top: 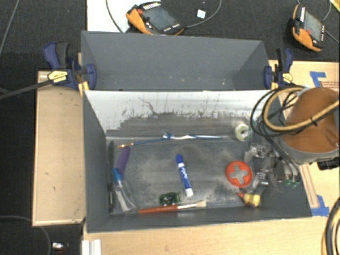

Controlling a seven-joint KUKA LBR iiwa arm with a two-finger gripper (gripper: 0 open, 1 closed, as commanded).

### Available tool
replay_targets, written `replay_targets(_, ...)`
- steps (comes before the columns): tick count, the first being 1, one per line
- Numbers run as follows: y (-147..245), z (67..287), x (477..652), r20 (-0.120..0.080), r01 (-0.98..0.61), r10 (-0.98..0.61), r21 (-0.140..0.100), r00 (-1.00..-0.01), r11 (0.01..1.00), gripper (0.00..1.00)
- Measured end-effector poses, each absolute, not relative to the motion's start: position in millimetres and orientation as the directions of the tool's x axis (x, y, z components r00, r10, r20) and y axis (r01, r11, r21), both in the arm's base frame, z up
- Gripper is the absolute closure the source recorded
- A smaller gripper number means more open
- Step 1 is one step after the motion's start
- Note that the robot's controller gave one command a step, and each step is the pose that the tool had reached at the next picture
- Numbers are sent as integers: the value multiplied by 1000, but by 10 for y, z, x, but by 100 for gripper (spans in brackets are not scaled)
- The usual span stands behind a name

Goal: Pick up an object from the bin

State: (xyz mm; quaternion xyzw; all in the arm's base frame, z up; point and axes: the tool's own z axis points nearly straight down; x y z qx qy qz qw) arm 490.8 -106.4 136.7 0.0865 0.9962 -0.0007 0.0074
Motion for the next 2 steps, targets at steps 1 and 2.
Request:
replay_targets(1,-1019,999,4868,-4,304,304,1,-953,953,0)
replay_targets(2,-1192,708,4942,-17,346,346,4,-938,938,0)
